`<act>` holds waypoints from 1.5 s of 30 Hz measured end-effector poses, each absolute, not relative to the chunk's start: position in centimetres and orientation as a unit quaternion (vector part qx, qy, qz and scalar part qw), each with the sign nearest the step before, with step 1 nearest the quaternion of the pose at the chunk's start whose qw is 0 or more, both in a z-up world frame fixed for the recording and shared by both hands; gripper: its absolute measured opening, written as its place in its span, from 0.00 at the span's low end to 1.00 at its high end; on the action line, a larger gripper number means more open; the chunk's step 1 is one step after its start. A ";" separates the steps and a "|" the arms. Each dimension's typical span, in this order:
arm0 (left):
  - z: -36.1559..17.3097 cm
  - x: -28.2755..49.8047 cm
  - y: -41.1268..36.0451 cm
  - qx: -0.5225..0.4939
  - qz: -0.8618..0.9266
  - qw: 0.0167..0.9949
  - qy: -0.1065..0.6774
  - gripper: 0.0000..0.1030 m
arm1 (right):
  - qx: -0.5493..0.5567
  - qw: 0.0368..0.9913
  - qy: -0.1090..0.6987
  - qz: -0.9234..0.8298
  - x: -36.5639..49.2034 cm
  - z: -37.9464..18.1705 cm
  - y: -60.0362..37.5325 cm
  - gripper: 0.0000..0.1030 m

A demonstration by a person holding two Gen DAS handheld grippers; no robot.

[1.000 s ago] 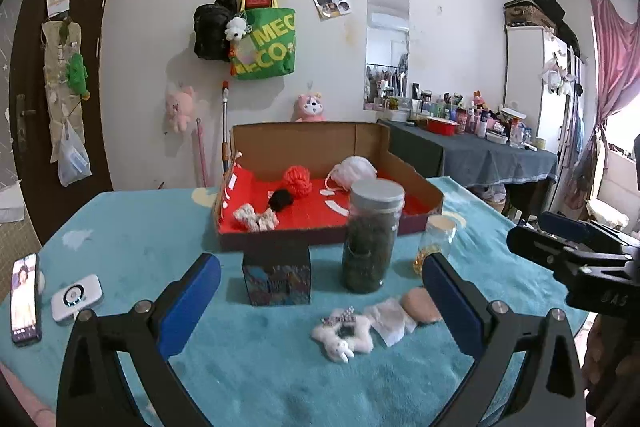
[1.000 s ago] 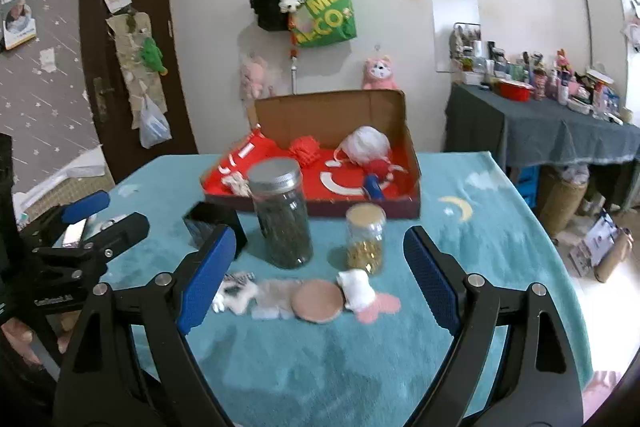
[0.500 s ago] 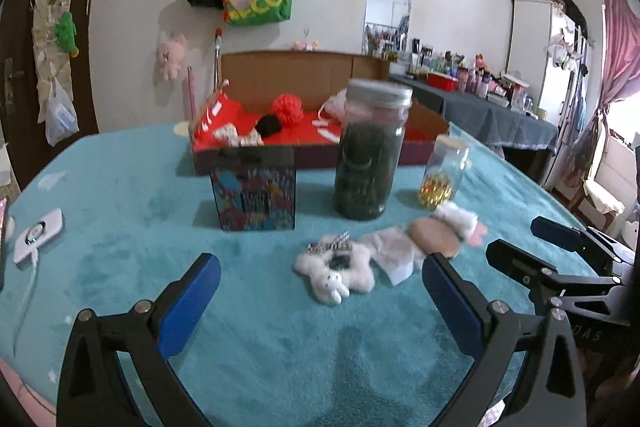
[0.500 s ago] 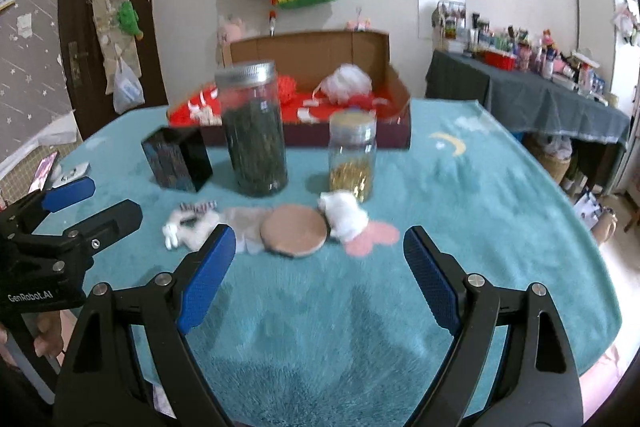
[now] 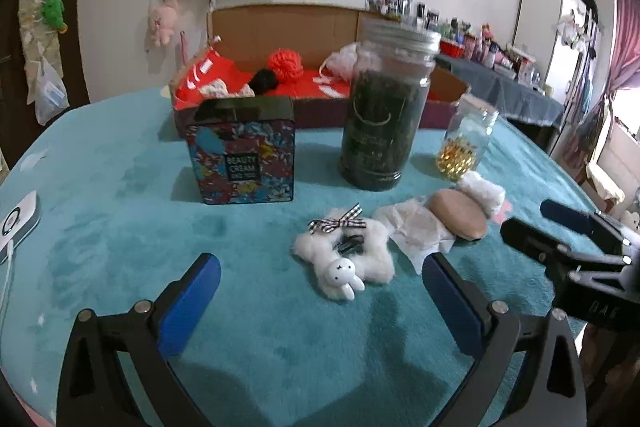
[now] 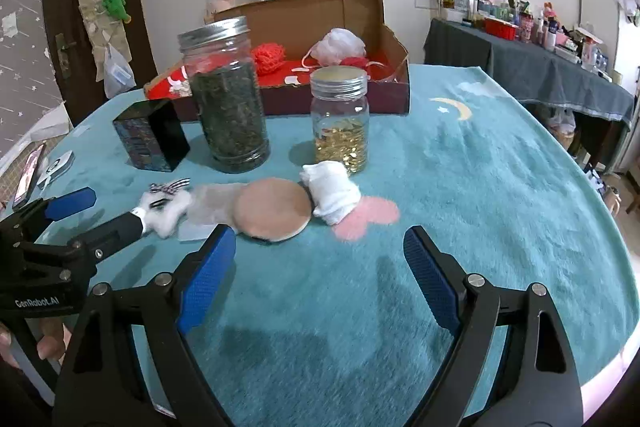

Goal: Organize soft objects
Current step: 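Move left tool to the white plush bunny while right tool approaches the white cloth roll, then grasp the white plush bunny with left tool while right tool grasps the white cloth roll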

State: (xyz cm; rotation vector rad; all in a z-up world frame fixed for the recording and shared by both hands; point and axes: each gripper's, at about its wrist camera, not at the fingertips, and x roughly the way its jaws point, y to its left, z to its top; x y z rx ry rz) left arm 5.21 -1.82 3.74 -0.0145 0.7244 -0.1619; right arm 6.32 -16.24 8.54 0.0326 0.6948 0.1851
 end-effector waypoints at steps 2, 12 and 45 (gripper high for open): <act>3.5 6.1 -1.9 -0.002 -0.081 0.926 0.368 1.00 | 0.014 0.932 0.350 0.093 7.2 8.5 -16.4 0.84; 2.8 9.1 -2.4 0.030 -0.095 0.900 0.424 0.87 | 0.034 0.896 0.426 0.119 12.3 7.6 -17.7 0.83; 6.3 9.5 -3.3 0.034 -0.188 0.910 0.368 0.55 | 0.029 0.894 0.383 0.233 11.1 10.5 -14.1 0.18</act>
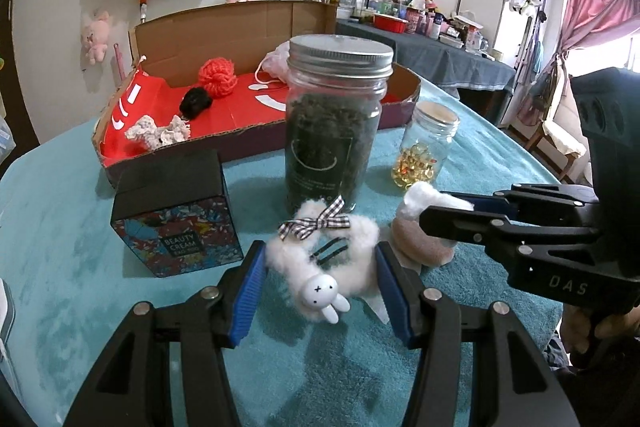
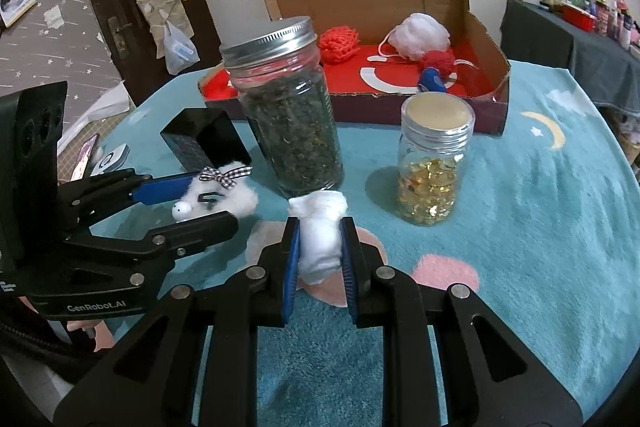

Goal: Organize soft objects
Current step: 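Grasp the white plush bunny with left tool while right tool grasps the white cloth roll, then lift and carry the bunny and cloth roll over into the cardboard box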

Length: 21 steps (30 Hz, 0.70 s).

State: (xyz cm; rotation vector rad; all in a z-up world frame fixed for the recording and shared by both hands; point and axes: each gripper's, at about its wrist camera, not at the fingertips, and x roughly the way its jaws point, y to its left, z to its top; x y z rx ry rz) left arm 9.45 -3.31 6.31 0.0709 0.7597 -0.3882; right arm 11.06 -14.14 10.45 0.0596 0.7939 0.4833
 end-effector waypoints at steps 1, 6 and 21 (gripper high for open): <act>6.3 9.4 -3.3 0.035 -0.188 0.910 0.368 0.55 | 0.029 0.893 0.383 0.233 11.1 10.4 -14.2 0.18; 6.5 9.4 -3.0 0.033 -0.184 0.912 0.366 0.55 | 0.032 0.894 0.382 0.233 11.1 10.4 -14.2 0.18; 9.2 8.6 -0.5 0.032 -0.157 0.930 0.330 0.55 | 0.040 0.911 0.346 0.219 10.7 12.9 -16.6 0.18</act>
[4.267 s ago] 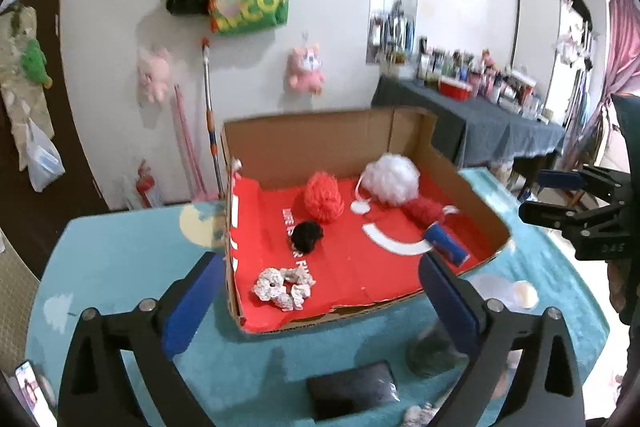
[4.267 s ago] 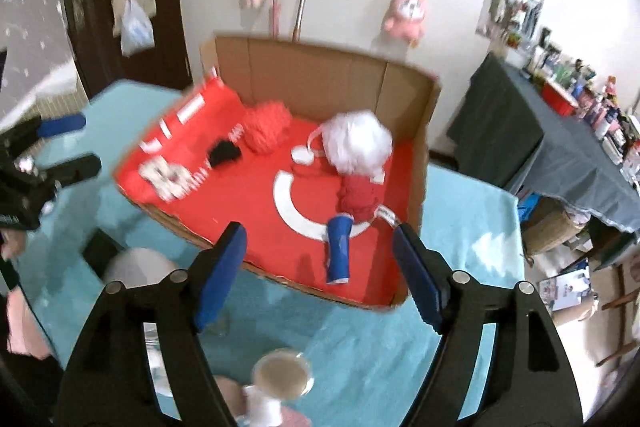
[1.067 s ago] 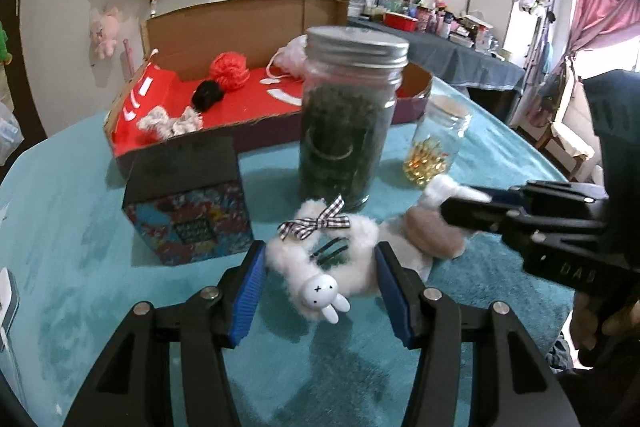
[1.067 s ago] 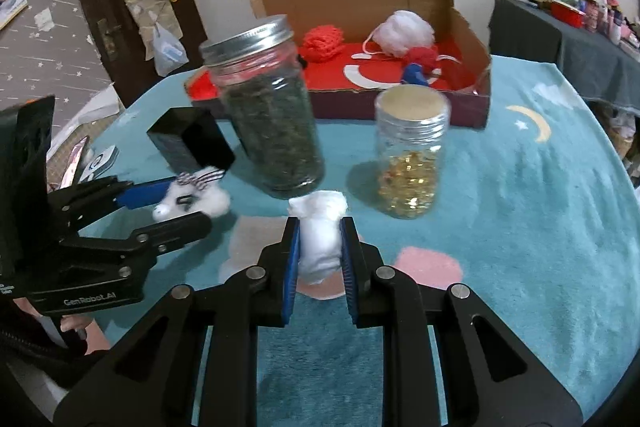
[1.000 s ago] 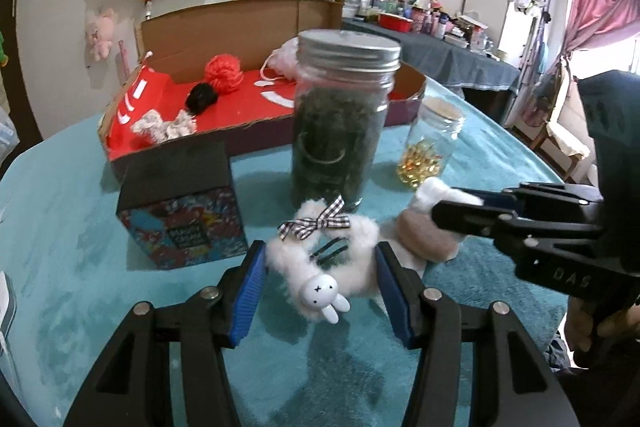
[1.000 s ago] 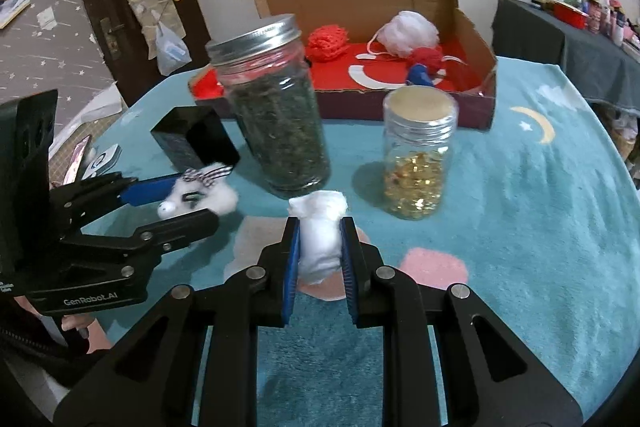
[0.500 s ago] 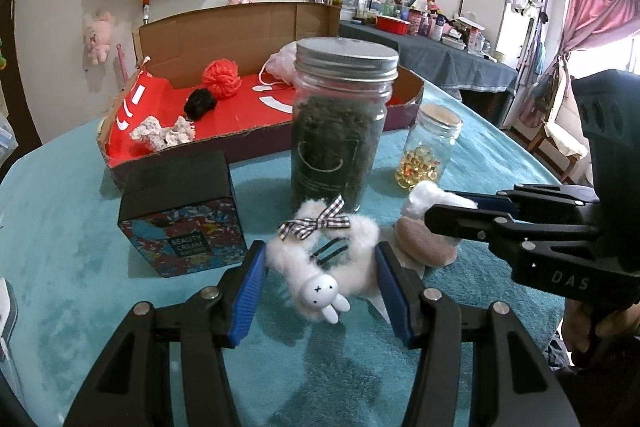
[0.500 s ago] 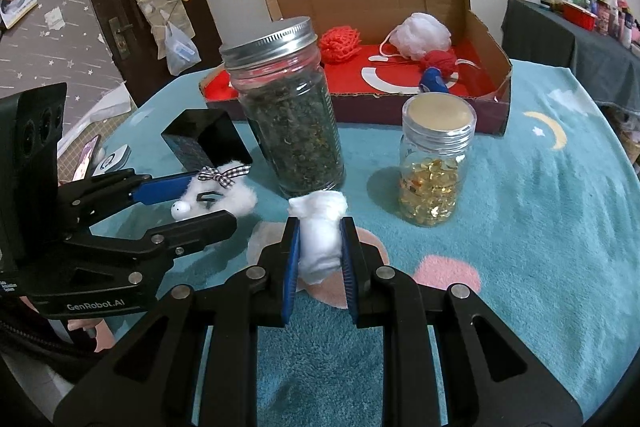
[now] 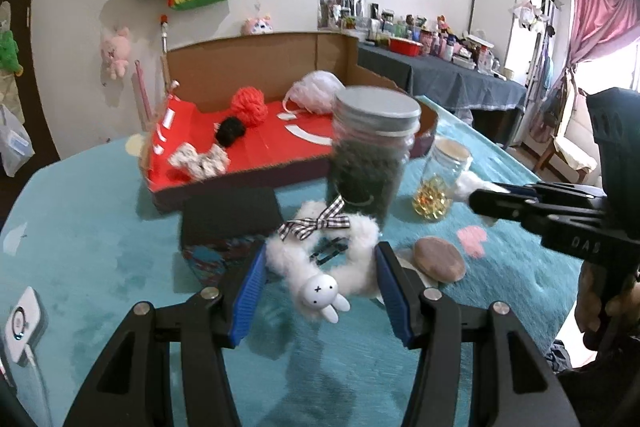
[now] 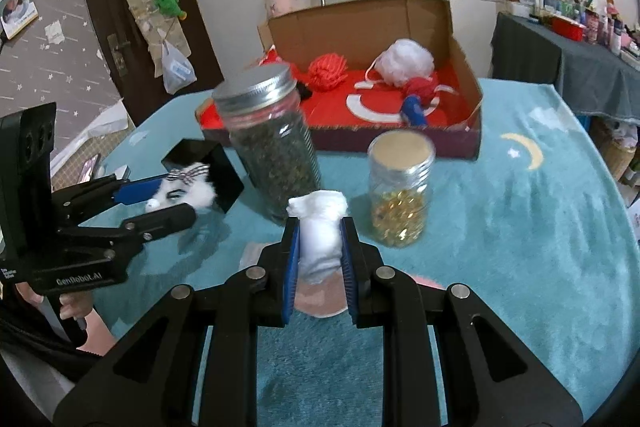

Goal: Organize soft objects
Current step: 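Lift and carry the bunny and cloth roll over into the cardboard box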

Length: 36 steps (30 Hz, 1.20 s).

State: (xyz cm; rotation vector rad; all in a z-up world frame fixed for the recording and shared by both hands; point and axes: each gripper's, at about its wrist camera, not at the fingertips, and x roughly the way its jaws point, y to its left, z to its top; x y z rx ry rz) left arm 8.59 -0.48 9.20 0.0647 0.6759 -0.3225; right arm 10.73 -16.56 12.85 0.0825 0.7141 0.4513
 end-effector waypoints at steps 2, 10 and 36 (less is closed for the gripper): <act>9.6 8.7 0.1 0.030 -0.151 0.933 0.326 0.55 | 0.039 0.915 0.340 0.214 10.8 13.3 -17.0 0.18; 11.2 9.4 1.8 0.028 -0.131 0.942 0.309 0.55 | 0.031 0.925 0.319 0.203 11.3 15.2 -18.3 0.18; 13.5 22.9 1.2 0.087 -0.202 0.891 0.398 0.55 | -0.065 0.881 0.379 0.275 23.4 18.1 -15.2 0.18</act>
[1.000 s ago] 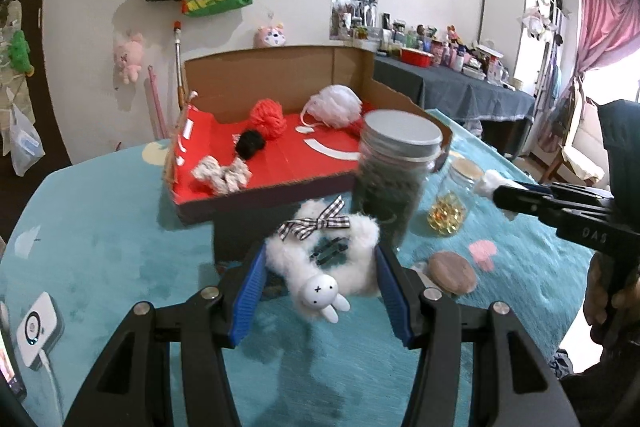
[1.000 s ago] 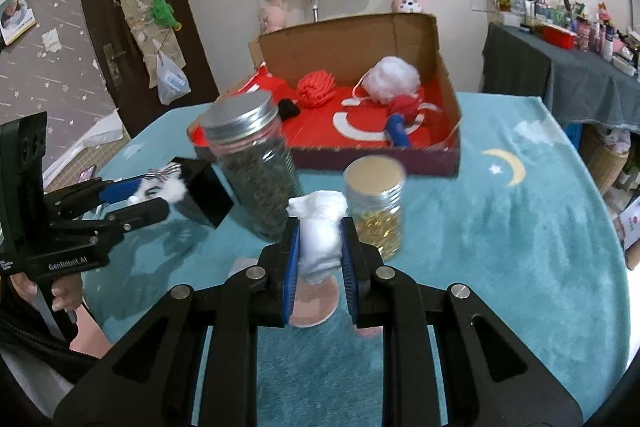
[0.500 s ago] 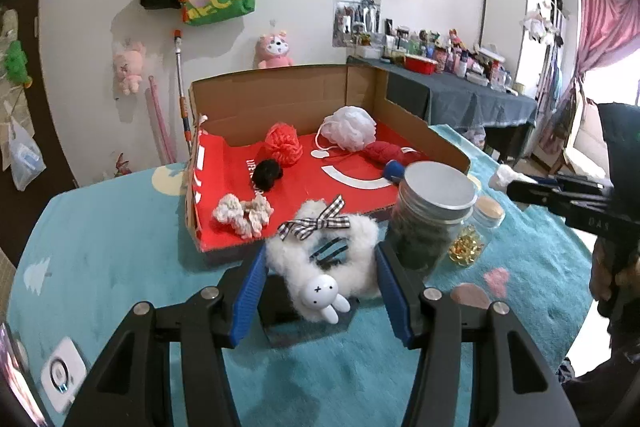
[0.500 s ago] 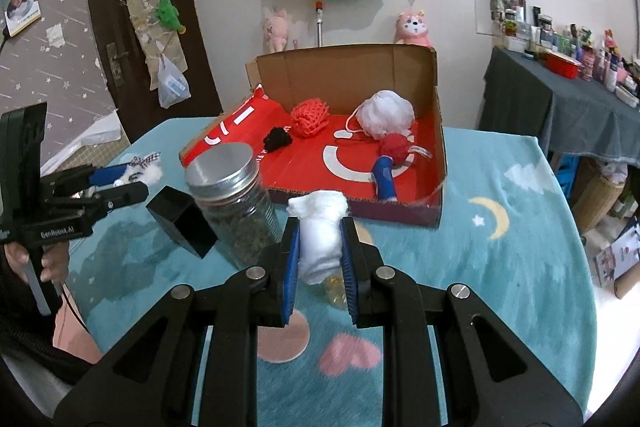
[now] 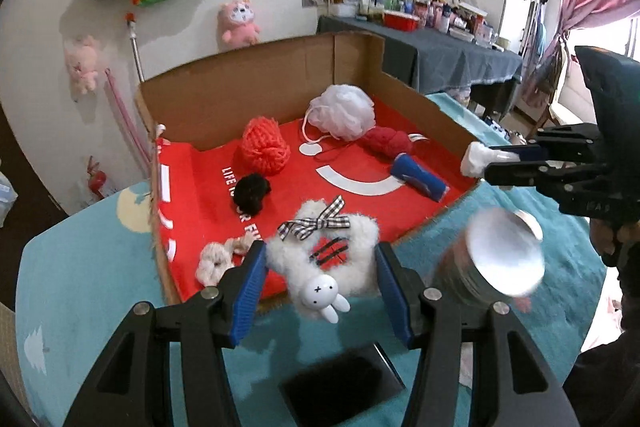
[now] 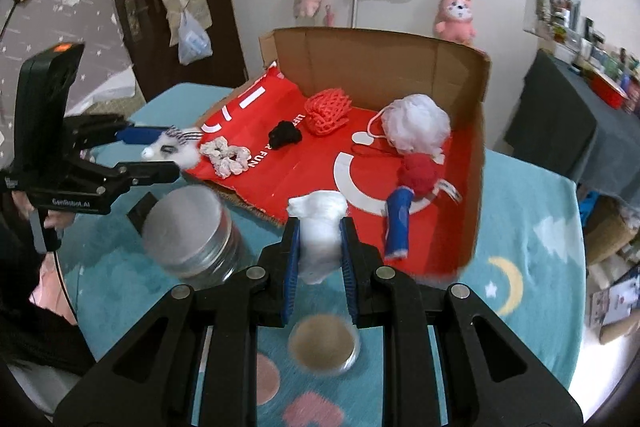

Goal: Organize soft objects
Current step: 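Lift and carry the bunny and cloth roll over into the cardboard box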

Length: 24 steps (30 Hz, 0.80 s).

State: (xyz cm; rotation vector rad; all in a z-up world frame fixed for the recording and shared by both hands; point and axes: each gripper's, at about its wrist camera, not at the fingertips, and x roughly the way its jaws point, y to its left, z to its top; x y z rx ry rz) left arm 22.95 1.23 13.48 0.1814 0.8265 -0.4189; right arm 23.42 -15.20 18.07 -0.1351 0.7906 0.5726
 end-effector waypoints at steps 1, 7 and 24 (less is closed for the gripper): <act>13.4 23.5 1.1 0.090 -0.205 0.887 0.404 0.55 | -0.067 0.877 0.386 0.279 24.1 18.0 -14.9 0.18; 12.5 27.6 -0.3 0.113 -0.221 0.871 0.424 0.55 | -0.080 0.856 0.422 0.287 28.9 16.9 -13.4 0.18; 7.9 37.2 -3.8 0.136 -0.235 0.829 0.489 0.55 | -0.092 0.803 0.522 0.272 39.9 11.5 -9.8 0.18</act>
